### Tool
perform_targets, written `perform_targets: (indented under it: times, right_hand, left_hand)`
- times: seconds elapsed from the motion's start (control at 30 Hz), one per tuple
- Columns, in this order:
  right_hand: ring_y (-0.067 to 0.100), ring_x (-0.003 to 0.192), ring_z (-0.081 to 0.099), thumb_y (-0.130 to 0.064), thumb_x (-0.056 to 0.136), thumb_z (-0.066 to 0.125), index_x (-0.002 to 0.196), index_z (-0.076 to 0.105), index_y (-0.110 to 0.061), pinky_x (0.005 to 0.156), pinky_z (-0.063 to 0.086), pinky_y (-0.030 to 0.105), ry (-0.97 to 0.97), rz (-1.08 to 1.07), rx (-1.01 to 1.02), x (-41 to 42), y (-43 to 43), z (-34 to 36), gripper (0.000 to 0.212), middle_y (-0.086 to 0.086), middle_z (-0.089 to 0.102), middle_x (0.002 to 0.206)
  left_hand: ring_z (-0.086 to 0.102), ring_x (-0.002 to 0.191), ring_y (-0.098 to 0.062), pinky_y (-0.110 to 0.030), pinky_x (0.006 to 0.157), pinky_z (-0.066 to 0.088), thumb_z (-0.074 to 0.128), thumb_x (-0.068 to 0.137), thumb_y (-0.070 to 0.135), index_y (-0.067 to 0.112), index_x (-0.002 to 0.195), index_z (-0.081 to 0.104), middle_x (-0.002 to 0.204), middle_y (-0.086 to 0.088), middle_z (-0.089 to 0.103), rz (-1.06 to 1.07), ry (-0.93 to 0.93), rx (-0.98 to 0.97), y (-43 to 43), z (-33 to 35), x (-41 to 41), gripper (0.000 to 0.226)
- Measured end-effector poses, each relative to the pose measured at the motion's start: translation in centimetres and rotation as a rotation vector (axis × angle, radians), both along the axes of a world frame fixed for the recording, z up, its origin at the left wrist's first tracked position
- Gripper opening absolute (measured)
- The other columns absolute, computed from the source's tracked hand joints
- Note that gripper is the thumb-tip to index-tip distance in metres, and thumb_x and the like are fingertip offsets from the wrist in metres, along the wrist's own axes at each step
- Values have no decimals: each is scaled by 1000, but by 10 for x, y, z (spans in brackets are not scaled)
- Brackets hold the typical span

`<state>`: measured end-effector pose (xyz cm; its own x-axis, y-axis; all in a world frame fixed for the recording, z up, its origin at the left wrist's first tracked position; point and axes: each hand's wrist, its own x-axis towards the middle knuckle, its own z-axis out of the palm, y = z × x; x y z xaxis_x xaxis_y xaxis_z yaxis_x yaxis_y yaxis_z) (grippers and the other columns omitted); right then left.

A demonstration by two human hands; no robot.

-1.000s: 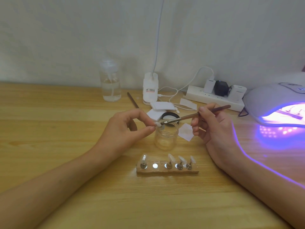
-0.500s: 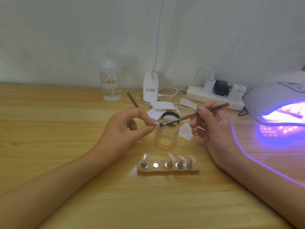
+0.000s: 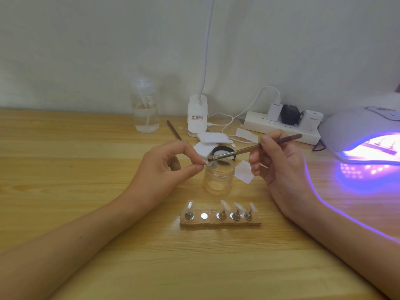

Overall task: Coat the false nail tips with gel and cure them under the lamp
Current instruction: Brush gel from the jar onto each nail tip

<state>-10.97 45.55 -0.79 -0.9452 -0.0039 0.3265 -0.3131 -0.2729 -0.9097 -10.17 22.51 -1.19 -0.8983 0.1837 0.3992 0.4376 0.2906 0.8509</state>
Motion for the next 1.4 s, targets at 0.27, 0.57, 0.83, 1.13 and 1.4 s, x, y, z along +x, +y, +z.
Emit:
perform_targets:
  times: [0.27, 0.57, 0.83, 1.13, 1.4]
  right_hand:
    - [12, 55, 57, -25, 90, 58, 87, 53, -16, 51, 48, 20, -15, -9, -11, -2, 1, -1, 12, 3, 63, 63]
    - [12, 55, 57, -27, 88, 59, 85, 53, -17, 50, 48, 21, -29, -1, -19, -1, 0, -1, 11, 3, 62, 64]
    - [13, 55, 57, -25, 92, 58, 85, 54, -18, 50, 47, 21, -22, -6, -4, -1, 1, -3, 10, 4, 62, 64]
    - [12, 55, 57, -25, 91, 58, 86, 54, -18, 51, 48, 21, 4, 0, -4, -1, 1, -2, 10, 3, 63, 64]
    - [12, 54, 57, -21, 95, 56, 85, 53, -17, 50, 47, 20, -4, -32, -22, 0, 2, -2, 11, 3, 62, 62]
  left_hand:
    - [41, 53, -6, -12, 59, 39, 79, 79, 13, 27, 73, 69, 86, 22, 69, 1, 4, -2, 0, 0, 0, 18]
    - [40, 52, -7, -9, 60, 38, 79, 80, 13, 26, 73, 69, 82, 24, 67, 2, 6, -1, 0, -1, 0, 18]
    - [40, 52, -7, -11, 60, 39, 79, 80, 13, 24, 75, 69, 74, 25, 64, 13, 11, -18, 0, -2, -2, 15]
    - [39, 52, -5, -10, 58, 38, 78, 81, 14, 21, 77, 70, 67, 26, 60, 14, 15, -25, 0, -2, -1, 11]
    - [40, 51, -8, -19, 58, 39, 79, 80, 15, 17, 77, 70, 76, 16, 67, 13, -27, -9, 1, 0, 2, 9]
